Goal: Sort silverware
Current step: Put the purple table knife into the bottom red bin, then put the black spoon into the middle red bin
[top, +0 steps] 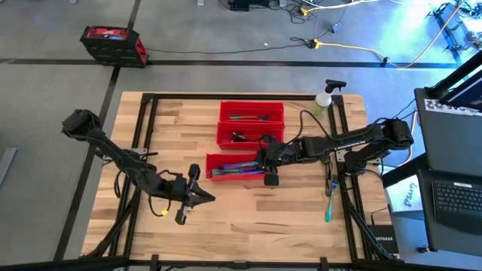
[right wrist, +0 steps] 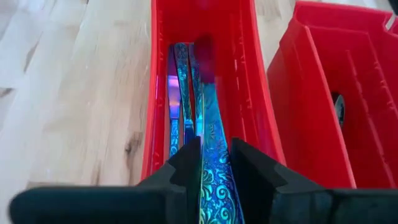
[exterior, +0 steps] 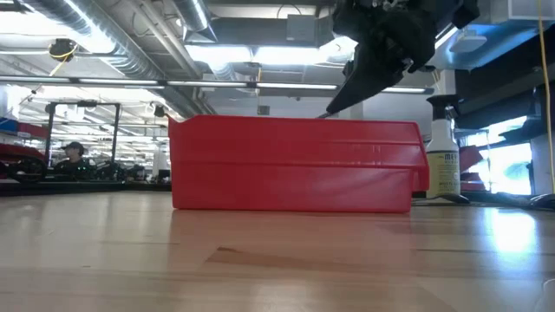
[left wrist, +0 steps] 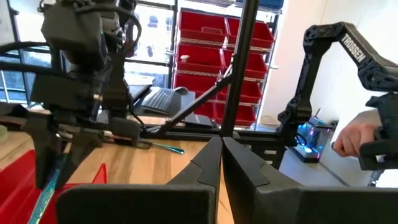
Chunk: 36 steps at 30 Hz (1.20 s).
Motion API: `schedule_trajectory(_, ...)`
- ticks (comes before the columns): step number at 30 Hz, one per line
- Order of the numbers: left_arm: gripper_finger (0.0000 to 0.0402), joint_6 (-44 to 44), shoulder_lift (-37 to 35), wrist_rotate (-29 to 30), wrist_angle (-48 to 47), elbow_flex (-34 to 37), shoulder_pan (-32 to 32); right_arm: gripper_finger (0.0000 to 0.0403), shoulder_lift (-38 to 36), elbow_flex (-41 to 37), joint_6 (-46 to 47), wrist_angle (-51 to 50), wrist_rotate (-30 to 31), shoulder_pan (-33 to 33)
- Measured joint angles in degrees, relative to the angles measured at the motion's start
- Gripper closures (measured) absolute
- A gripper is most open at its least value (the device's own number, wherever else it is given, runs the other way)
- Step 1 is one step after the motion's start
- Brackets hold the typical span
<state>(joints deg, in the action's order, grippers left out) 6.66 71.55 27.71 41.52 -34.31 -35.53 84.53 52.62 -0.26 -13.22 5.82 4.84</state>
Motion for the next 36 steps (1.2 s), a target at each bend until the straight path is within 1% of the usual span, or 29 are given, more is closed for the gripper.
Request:
schedule_trajectory(4,0.0402,-0.2,0.0,0.0,-0.7,0.0,0.0,0.0278,0.0,0.0,1.5,0.0,-0.5,0.0)
schedule_trajectory(7,0.0402,-0.6,0.0,0.0,-0.3,0.0,0.3,0.0245,-0.3,0.0,3.1,-0.2,-2.2,0.0)
schedule_trajectory(10,0.0402,-0.5,0.0,0.0,-0.4,0.0,0.4,0.0223,-1.3,0.6,5.1,-0.5,-4.1,0.4)
schedule_trajectory(12,0.0402,-1.0,0.0,-0.1,-0.6,0.0,0.3,0.0213,-2.1,1.9,5.5,-2.2,-4.2,1.3)
schedule_trajectory(14,0.0402,-1.9,0.0,-0.5,-1.2,0.0,0.3,0.0206,-2.7,4.0,4.9,-6.1,-2.9,2.5)
schedule_trajectory(17,0.0402,-2.6,0.0,-0.6,-2.0,0.0,0.3,0.0201,-3.4,8.2,5.1,-15.4,2.5,4.0)
schedule_trajectory(22,0.0402,-4.0,0.0,-0.6,-4.3,0.0,0.3,0.0201,-3.8,15.7,11.4,-33.8,12.0,4.9)
schedule_trajectory(27,0.0402,-6.3,0.0,-0.6,-6.4,0.0,1.4,0.0201,-3.8,18.0,12.5,-47.4,16.9,4.2)
schedule_trajectory(31,0.0402,-10.1,0.0,-0.5,-8.1,0.0,2.8,0.0201,-5.0,18.0,12.6,-59.3,16.6,0.6)
schedule_trajectory(32,0.0402,-10.8,0.0,-0.3,-8.7,0.0,3.0,0.0201,-5.4,17.9,11.9,-61.0,16.5,-0.7)
schedule_trajectory(34,0.0402,-12.0,0.0,-0.4,-10.0,0.0,3.5,0.0201,-5.9,17.9,8.3,-61.3,15.0,-3.7)
schedule_trajectory(36,0.0402,-13.4,0.0,-0.4,-11.1,0.0,4.2,0.0201,-6.3,17.9,3.5,-61.2,11.5,-7.1)
